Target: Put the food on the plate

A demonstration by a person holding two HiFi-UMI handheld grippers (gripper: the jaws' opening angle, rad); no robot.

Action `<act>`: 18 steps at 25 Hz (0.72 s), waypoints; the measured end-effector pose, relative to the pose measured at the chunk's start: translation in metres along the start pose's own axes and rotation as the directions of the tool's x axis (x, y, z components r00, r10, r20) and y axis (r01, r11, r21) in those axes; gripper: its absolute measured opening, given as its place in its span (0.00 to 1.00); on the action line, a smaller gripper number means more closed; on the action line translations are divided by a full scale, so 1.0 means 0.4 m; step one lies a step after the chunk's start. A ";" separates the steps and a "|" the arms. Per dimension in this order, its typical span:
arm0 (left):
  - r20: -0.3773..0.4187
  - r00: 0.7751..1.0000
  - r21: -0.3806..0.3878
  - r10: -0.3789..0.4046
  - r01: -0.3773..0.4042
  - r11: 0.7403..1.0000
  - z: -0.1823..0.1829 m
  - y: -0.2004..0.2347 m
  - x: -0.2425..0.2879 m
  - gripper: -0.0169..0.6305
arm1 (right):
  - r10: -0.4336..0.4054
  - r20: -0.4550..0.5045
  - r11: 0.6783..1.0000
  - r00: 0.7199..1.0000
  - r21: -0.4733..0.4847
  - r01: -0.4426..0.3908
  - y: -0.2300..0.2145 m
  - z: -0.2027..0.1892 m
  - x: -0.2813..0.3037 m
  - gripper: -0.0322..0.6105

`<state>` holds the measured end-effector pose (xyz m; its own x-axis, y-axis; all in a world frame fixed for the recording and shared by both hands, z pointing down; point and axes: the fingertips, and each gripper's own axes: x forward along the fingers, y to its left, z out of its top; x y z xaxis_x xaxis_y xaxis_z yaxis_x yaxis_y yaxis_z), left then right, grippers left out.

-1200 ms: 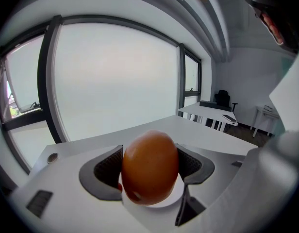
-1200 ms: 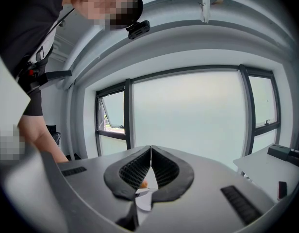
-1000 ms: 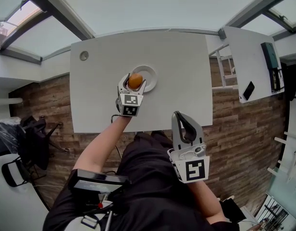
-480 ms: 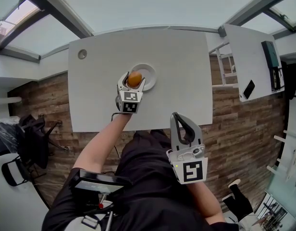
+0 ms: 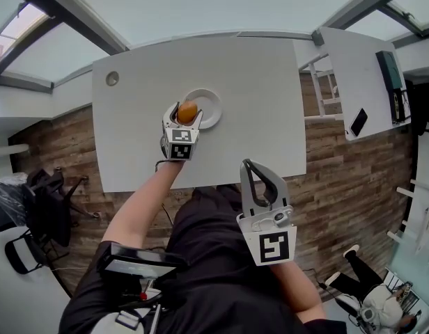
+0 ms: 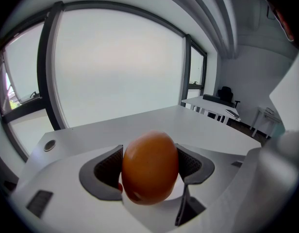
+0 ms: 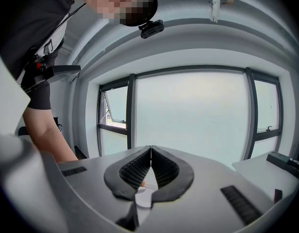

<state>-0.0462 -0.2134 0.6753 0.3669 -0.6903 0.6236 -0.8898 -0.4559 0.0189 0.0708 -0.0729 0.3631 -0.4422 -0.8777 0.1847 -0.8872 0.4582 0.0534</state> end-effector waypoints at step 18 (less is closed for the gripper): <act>-0.037 0.998 0.012 -0.059 0.060 0.998 -0.028 -0.040 0.069 0.51 | -0.023 -0.022 0.999 0.999 0.037 0.024 -0.016 -0.027 -0.002 0.06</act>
<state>-0.0248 -0.2187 0.7008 0.4086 -0.6406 0.6502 -0.8631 -0.5029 0.0469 0.0784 -0.0735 0.3732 -0.4183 -0.8849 0.2049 -0.9020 0.4312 0.0211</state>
